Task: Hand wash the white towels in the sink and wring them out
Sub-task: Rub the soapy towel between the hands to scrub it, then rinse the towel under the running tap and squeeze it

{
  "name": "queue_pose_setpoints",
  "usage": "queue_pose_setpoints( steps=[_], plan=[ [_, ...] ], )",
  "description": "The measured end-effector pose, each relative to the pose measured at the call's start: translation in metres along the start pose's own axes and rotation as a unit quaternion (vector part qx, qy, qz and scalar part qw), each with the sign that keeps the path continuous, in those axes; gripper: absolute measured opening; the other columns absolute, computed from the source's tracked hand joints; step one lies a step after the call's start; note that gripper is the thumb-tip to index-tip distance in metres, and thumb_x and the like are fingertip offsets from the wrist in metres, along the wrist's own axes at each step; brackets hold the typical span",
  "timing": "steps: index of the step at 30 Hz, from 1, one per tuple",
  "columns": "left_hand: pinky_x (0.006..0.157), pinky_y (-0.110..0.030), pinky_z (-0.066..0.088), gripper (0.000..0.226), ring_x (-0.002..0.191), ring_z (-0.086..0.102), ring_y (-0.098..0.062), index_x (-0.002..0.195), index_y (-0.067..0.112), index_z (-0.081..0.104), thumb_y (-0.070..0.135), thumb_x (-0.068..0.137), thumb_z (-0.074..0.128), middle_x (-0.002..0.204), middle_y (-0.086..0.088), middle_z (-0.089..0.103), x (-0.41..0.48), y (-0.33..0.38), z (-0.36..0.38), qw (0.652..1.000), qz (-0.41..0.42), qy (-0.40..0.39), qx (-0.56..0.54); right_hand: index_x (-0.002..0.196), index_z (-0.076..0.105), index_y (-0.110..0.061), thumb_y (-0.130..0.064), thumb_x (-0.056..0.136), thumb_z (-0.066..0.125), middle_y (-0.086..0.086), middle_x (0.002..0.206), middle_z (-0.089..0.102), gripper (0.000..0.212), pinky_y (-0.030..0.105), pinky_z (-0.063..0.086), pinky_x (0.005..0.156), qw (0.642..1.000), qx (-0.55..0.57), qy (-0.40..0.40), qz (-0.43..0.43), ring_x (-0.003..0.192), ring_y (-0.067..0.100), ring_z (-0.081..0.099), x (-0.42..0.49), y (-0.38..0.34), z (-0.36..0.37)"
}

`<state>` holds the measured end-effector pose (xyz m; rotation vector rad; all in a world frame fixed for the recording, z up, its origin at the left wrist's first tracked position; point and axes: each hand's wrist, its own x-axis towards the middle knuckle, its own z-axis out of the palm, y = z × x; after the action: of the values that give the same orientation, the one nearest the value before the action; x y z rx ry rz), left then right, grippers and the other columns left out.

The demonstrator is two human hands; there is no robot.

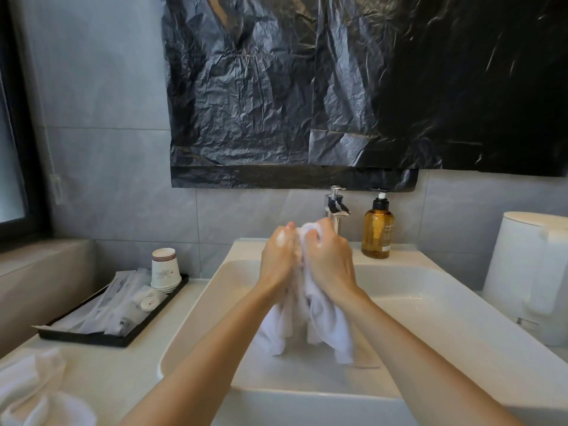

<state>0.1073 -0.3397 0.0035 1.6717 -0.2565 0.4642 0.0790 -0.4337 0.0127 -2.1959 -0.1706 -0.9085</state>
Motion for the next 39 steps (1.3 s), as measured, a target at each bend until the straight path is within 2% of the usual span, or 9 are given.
queue_pose_setpoints(
  steps=[2, 6, 9, 15, 18, 20, 24, 31, 39],
  plan=[
    [0.078, -0.038, 0.043, 0.038, 0.076, 0.052, -0.019, 0.072, 0.019, 0.051, 0.033, 0.104, 0.038, 0.075, 0.001, 0.057, -0.003, 0.000, 0.008, 0.999, -0.004, -0.031, -0.015, 0.093, 0.045, -0.014, -0.025, 0.100, 0.037, 0.011, 0.080, 0.057, 0.015, 0.037, 0.034, 0.055, 1.000, 0.008, 0.007, 0.010, 0.076, 0.031, 0.055, 0.000, 0.013, -0.004],
    [0.076, -0.034, 0.043, 0.033, 0.083, 0.059, -0.020, 0.075, 0.022, 0.055, 0.029, 0.103, 0.040, 0.086, -0.002, 0.063, 0.005, -0.004, 0.001, 1.000, -0.017, -0.006, -0.008, 0.084, 0.048, -0.016, -0.033, 0.090, 0.049, 0.003, 0.069, 0.055, 0.018, 0.040, 0.039, 0.058, 0.997, 0.028, -0.026, -0.070, 0.066, 0.025, 0.049, -0.012, 0.005, -0.002],
    [0.065, -0.023, 0.049, 0.030, 0.076, 0.061, -0.013, 0.089, 0.011, 0.059, 0.032, 0.103, 0.043, 0.081, 0.000, 0.063, 0.003, 0.000, -0.003, 0.992, -0.070, -0.008, -0.104, 0.072, 0.049, -0.018, -0.042, 0.080, 0.042, 0.001, 0.064, 0.053, 0.026, 0.038, 0.040, 0.058, 0.998, 0.044, -0.047, 0.001, 0.067, 0.025, 0.051, -0.001, 0.003, -0.004],
    [0.064, -0.028, 0.046, 0.029, 0.076, 0.055, -0.022, 0.083, 0.011, 0.057, 0.039, 0.093, 0.061, 0.079, -0.011, 0.057, 0.003, 0.001, -0.006, 0.982, -0.105, -0.053, -0.151, 0.104, 0.049, -0.019, -0.032, 0.096, 0.042, 0.002, 0.098, 0.053, 0.017, 0.031, 0.041, 0.063, 0.980, -0.199, 0.002, -0.001, 0.078, 0.020, 0.052, 0.013, 0.039, -0.031],
    [0.078, -0.034, 0.052, 0.024, 0.081, 0.064, -0.022, 0.093, 0.010, 0.067, 0.034, 0.091, 0.066, 0.086, -0.010, 0.067, 0.004, 0.000, -0.009, 0.977, -0.123, -0.070, -0.157, 0.112, 0.050, -0.022, -0.032, 0.093, 0.049, 0.001, 0.109, 0.051, 0.021, 0.034, 0.043, 0.074, 0.974, -0.205, -0.044, 0.086, 0.095, 0.021, 0.048, 0.019, 0.054, -0.042],
    [0.081, -0.034, 0.052, 0.019, 0.084, 0.065, -0.020, 0.096, 0.012, 0.069, 0.030, 0.092, 0.064, 0.088, -0.007, 0.069, 0.005, -0.002, -0.008, 0.976, -0.130, -0.079, -0.156, 0.101, 0.057, -0.023, -0.029, 0.089, 0.054, 0.000, 0.106, 0.057, 0.013, 0.036, 0.046, 0.079, 0.979, -0.179, 0.000, 0.101, 0.099, 0.022, 0.049, 0.021, 0.057, -0.046],
    [0.082, -0.031, 0.047, 0.018, 0.086, 0.062, -0.018, 0.090, 0.017, 0.066, 0.026, 0.099, 0.054, 0.088, -0.003, 0.067, 0.007, -0.003, 0.005, 0.972, -0.145, -0.120, -0.141, 0.097, 0.059, -0.018, -0.021, 0.089, 0.056, -0.001, 0.100, 0.054, 0.009, 0.034, 0.044, 0.075, 0.990, -0.069, 0.120, 0.020, 0.101, 0.022, 0.050, 0.040, 0.046, -0.061],
    [0.077, -0.030, 0.048, 0.014, 0.086, 0.059, -0.017, 0.107, 0.016, 0.057, 0.021, 0.101, 0.045, 0.098, -0.006, 0.062, 0.028, 0.019, 0.038, 0.976, -0.135, -0.148, -0.088, 0.134, 0.054, -0.021, -0.030, 0.097, 0.053, 0.003, 0.138, 0.052, 0.037, 0.037, 0.043, 0.102, 0.996, -0.068, -0.012, -0.057, 0.125, 0.021, 0.049, 0.090, 0.038, -0.074],
    [0.078, -0.030, 0.048, 0.022, 0.090, 0.059, -0.018, 0.118, 0.014, 0.055, 0.025, 0.101, 0.046, 0.099, -0.005, 0.062, 0.039, 0.002, 0.048, 0.968, -0.171, -0.148, -0.112, 0.130, 0.061, -0.013, -0.028, 0.096, 0.057, 0.009, 0.125, 0.063, 0.037, 0.030, 0.047, 0.088, 0.980, -0.140, -0.052, -0.135, 0.110, 0.024, 0.059, 0.119, 0.044, -0.062]
  ],
)
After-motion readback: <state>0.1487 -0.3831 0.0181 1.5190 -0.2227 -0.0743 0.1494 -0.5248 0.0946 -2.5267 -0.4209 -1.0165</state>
